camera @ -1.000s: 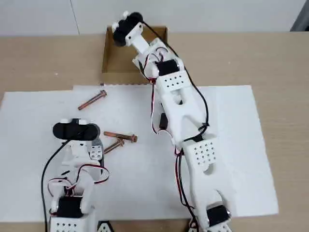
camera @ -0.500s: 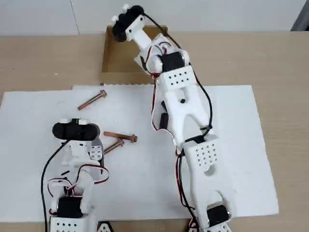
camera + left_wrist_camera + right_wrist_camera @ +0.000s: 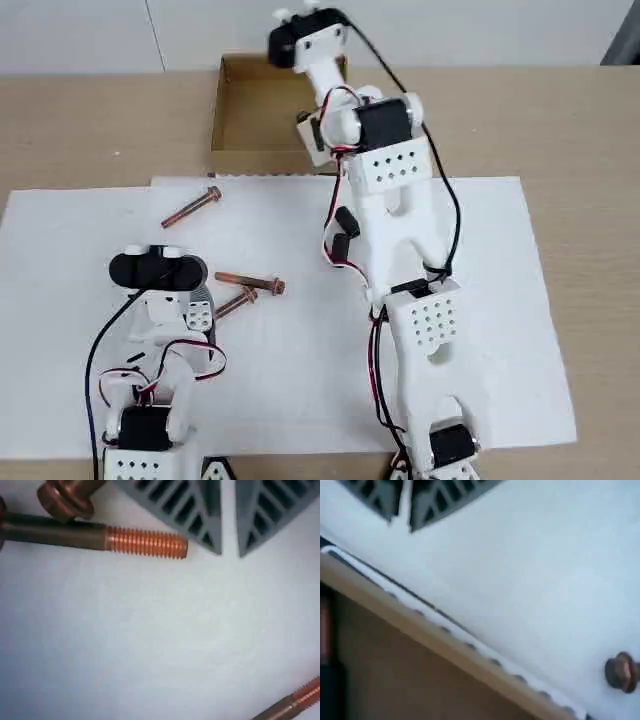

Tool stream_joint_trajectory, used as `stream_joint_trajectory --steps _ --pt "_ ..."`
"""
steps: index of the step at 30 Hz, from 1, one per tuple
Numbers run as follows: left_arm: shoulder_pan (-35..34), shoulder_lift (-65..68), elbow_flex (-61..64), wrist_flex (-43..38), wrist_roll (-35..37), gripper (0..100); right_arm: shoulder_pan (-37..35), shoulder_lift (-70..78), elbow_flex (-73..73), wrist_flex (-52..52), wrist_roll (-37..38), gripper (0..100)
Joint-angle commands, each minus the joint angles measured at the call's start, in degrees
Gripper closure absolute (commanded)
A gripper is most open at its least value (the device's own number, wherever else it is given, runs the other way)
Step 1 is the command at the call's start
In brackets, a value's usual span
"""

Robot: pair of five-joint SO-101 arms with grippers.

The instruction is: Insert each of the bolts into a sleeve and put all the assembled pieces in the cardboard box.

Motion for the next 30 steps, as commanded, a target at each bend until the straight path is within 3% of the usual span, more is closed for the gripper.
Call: stream_joint_trajectory --steps 1,10,21,27,30 --pt "-0.4 -0.5 -0.3 0.3 -0.2 99 2.2 -4.4 -2.3 0.9 -4.3 99.5" --pt "-0.4 -0.5 -0.3 0.3 -0.2 99 5.6 -6.1 1.6 1.7 -8.7 99.5" --pt "-0.4 -0.5 -0.3 0.3 -0.2 99 5.6 -24.8 38.9 0.7 -19.3 99.5" --pt "-0.4 -0.5 -0.3 0.3 -0.2 99 5.6 -23.0 40.4 0.4 -22.2 99.2" --pt "-0.4 -0.5 -0.3 0.3 -0.2 99 5.9 -20.2 40.4 0.4 -22.2 93.3"
